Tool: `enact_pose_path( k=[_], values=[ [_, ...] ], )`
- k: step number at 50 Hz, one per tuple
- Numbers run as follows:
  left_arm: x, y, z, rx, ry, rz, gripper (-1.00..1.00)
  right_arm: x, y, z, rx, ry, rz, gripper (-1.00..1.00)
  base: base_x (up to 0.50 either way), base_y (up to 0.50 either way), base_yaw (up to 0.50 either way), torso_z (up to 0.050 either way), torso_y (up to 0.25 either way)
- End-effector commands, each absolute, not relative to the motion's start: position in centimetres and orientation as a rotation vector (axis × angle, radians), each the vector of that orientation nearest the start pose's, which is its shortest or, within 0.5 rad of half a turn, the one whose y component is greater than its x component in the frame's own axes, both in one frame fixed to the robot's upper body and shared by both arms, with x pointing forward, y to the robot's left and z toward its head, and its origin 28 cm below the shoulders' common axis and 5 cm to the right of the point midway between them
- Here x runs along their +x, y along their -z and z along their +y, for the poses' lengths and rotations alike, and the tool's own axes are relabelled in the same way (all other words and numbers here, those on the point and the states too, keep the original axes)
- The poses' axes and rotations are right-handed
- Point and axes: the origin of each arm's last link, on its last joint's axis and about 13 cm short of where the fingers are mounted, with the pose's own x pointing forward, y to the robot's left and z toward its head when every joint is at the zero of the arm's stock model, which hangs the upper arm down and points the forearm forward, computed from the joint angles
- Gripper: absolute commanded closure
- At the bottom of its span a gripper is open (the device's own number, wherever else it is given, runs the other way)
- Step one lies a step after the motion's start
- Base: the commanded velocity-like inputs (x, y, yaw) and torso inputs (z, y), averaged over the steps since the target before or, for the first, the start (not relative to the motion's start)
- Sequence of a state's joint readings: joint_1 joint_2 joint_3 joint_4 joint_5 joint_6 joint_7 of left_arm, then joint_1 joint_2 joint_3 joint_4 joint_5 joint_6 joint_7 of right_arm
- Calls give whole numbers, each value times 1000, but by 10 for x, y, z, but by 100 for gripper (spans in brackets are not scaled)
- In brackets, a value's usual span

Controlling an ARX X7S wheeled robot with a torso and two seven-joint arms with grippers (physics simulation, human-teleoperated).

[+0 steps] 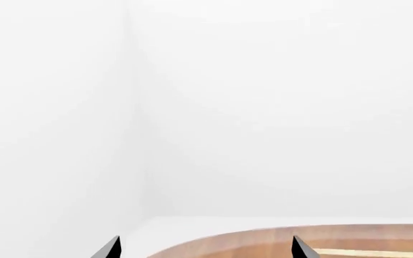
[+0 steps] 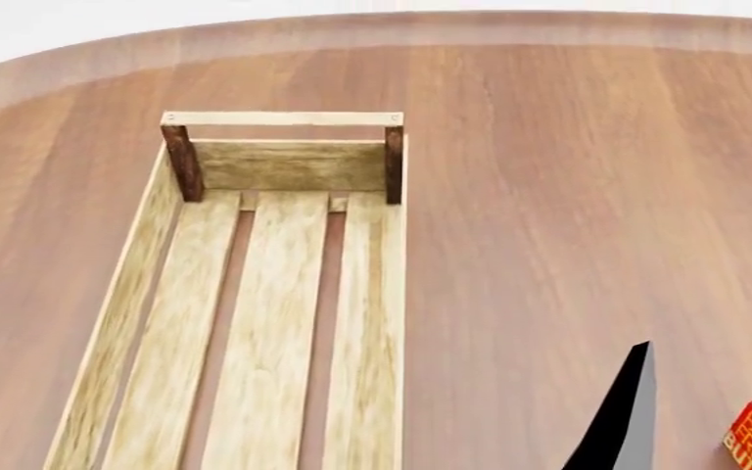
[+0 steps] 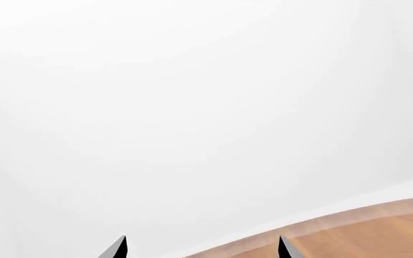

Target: Pick up the cream cheese and put it in the tray.

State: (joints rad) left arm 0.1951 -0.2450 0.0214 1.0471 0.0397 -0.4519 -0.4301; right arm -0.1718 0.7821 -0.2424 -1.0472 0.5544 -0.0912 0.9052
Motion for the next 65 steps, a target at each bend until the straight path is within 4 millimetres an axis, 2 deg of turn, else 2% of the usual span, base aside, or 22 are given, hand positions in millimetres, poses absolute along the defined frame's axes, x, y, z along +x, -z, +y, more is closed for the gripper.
enact_pose_path(
  k=[1,7,15,16,25,42,48,55,61,65],
  values=[
    [136,-156,229,180,-344,-428,-100,120,-187,-116,257,89,-569,-100,441,0,0,0,0],
    [136,-156,229,180,-346,-430,-100,121,-186,-116,265,89,-548,-100,423,0,0,0,0],
    [136,-156,229,178,-345,-429,-100,121,-187,-116,263,92,-547,-100,11,0,0,0,0],
    [137,-155,229,176,-344,-426,-100,123,-193,-122,276,260,-521,-100,0,0,0,0,0],
    [137,-155,229,174,-344,-425,-100,119,-203,-133,321,512,-540,-100,0,0,0,0,0],
    [136,-155,229,176,-347,-428,-100,114,-208,-148,453,771,-484,-100,0,0,0,0,0],
    [136,-155,229,176,-348,-428,-100,111,-207,-154,532,906,-446,-100,0,0,0,0,0],
    [136,-155,229,177,-349,-427,-100,109,-206,-156,563,960,-436,-100,0,0,0,0,0],
    [136,-155,229,178,-352,-429,-100,106,-204,-162,620,1138,-431,-100,0,0,0,0,0],
    [137,-155,229,179,-351,-428,-100,107,-203,-163,639,1159,-407,-100,0,0,0,0,0]
  ],
)
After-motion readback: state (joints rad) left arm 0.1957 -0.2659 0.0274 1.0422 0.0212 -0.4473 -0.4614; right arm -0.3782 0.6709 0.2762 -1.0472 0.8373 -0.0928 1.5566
